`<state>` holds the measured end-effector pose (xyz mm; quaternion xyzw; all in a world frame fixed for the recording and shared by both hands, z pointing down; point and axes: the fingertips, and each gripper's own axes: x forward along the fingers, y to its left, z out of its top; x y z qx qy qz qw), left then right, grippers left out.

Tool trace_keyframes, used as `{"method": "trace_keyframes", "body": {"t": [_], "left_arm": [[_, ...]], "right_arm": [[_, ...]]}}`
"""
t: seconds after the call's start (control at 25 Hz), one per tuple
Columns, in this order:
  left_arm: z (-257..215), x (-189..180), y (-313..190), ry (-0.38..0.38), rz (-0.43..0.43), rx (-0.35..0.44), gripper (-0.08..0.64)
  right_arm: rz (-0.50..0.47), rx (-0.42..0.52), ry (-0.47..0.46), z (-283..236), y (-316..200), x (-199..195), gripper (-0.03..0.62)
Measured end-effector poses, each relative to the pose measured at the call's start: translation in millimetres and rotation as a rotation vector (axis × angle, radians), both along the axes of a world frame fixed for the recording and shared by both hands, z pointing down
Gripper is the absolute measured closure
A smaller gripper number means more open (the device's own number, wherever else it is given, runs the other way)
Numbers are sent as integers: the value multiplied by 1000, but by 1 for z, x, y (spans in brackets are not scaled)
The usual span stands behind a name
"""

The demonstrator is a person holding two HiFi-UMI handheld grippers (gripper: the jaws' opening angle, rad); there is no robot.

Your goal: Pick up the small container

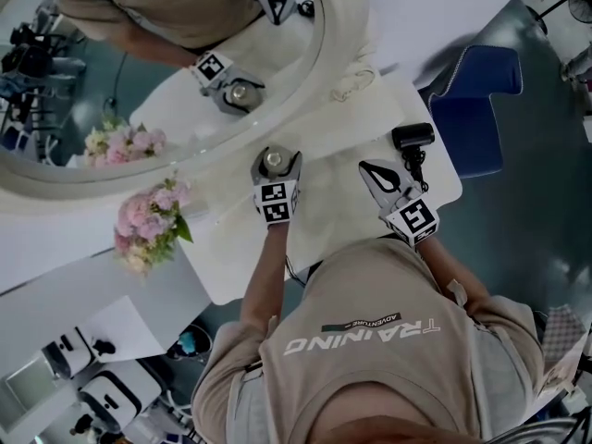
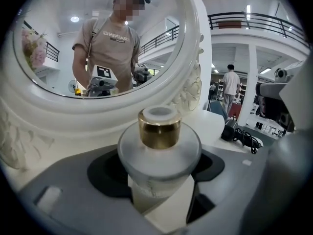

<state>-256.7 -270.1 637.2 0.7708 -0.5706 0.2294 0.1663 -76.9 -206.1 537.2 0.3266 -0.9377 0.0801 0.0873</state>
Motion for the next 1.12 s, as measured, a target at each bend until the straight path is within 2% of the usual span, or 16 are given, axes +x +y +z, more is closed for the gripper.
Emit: {"method": "trace_keyframes", "body": {"t": [0.4, 0.68, 1.12], "left_arm": [[-23, -3, 31, 32, -16, 18, 209], [-32, -13, 65, 29, -56, 28, 209], [-47, -27, 135, 24, -115, 27, 209]], "right_arm": [[-8, -20, -14, 2, 12, 0, 589], [-86, 82, 39, -11, 32, -16, 589], [-161, 100, 30, -18, 53, -30, 589]]}}
